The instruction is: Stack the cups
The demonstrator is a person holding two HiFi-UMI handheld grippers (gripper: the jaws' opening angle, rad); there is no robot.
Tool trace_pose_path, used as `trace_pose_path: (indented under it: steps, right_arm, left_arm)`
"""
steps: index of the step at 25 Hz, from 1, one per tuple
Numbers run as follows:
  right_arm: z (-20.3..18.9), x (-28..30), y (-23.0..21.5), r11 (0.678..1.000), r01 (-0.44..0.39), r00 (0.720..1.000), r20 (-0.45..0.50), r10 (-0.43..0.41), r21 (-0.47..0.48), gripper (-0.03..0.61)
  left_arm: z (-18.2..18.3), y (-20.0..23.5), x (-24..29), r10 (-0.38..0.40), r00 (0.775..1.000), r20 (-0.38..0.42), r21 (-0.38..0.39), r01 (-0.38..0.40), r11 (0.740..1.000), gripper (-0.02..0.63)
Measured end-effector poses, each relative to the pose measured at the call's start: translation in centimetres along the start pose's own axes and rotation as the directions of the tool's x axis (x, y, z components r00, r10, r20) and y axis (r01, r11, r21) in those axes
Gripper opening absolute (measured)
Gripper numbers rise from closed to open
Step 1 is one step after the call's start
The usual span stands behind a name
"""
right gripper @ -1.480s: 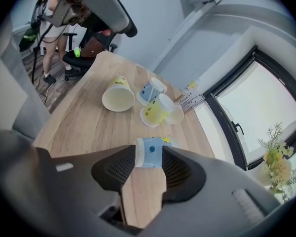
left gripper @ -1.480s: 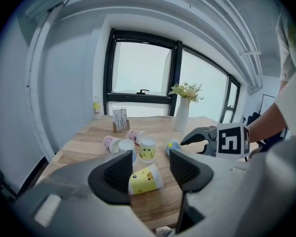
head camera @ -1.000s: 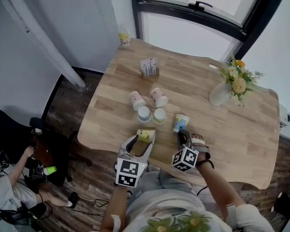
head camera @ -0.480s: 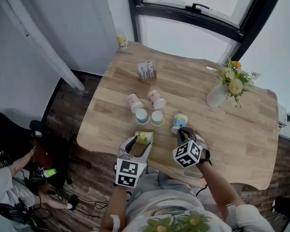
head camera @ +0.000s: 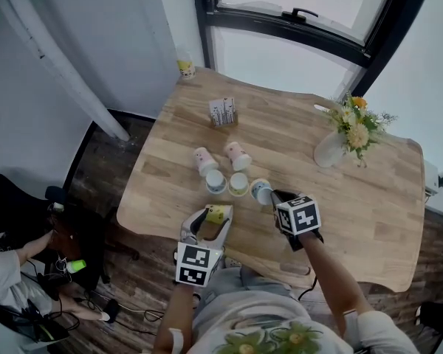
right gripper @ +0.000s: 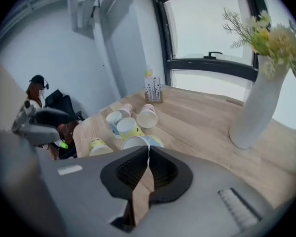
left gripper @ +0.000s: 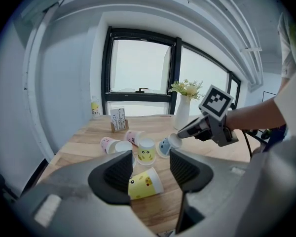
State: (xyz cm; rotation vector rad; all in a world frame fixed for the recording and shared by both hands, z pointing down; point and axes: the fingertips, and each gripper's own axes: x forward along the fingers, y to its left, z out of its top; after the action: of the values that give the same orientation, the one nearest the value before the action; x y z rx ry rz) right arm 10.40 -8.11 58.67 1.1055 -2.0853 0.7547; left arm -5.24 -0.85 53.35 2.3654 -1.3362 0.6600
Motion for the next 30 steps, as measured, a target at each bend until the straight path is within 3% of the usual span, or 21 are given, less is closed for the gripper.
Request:
trace_pose_path:
  steps: [13, 30]
  right_arm:
    - [1.3, 2.2, -2.2, 0.948, -0.036, 0.998, -0.029, 0.047, 0.316, 0.012]
    - [3.0, 3.7, -2.4, 0.944, -0.006, 1.0, -0.018, 0.012, 0.33, 0.005]
  left_arm:
    - [-0.3, 0.6, 0.8, -0.004, 1.0, -0.019, -0.004, 0.004, 1.0, 0.238]
    - [-0.4, 1.6, 2.0, -0.02, 0.999, -0.039, -0.008, 0.02, 1.0, 0.238]
